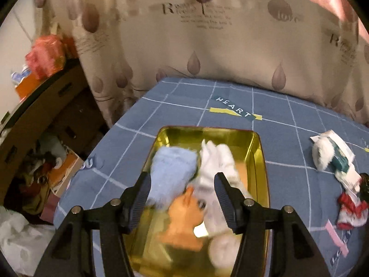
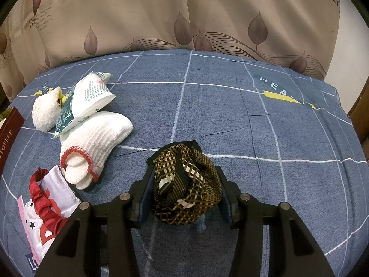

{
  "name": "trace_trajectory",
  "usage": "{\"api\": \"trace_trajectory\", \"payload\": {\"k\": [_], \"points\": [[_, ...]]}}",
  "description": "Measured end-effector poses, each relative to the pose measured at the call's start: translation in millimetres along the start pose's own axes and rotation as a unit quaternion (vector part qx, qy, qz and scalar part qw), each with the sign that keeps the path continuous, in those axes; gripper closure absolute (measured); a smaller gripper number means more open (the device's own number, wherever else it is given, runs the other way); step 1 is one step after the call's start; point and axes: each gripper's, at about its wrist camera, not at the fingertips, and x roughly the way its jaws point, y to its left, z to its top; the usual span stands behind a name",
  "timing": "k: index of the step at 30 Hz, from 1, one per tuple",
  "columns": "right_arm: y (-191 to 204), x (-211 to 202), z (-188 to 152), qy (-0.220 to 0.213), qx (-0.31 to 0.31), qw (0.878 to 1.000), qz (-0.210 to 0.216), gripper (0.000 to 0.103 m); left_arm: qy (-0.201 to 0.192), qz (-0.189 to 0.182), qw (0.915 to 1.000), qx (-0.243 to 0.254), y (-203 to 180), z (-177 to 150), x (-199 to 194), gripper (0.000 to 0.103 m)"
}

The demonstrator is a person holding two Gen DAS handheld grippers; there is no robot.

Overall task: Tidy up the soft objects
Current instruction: 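Carry the white glove into the tin and open the left gripper, then carry the gold mesh pouch into the tin and open the right gripper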

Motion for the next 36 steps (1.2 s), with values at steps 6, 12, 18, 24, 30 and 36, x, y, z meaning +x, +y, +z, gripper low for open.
{"api": "trace_trajectory", "payload": {"k": [6,12,18,24,30,36], "points": [[0.8,0.0,0.1,0.000,-0.001,1.000,-0.001,0.057,-0.024,0.025,0.9990,-0.027,26.3,-40.7,-28.5,0.045],[-1.3,-0.2,-0.3,-0.001,0.000,1.000,0.000,0.059,-0.031,0.038,0.9980,-0.041,48.9,-73.7,-43.0,0.045],[1.5,-1.4,-0.2,-0.003,-0.008,1.000,-0.008,0.062,-0.028,0.006,0.9986,-0.045,65.9,-96.1,-51.0,0.045],[4.9,-12.7,1.9,-0.009,0.007,1.000,-0.022,0.065,-0.042,0.002,0.9990,-0.017,67.3,-97.0,-51.2,0.045],[12.3,-42.5,17.7,-0.032,0.021,0.999,-0.024,0.065,-0.019,-0.011,0.9991,-0.037,73.3,-94.5,-45.5,0.045],[60.4,-75.9,40.5,-0.057,-0.006,0.998,0.025,0.065,-0.018,-0.001,0.9988,-0.044,78.2,-93.3,-45.9,0.045]]}}
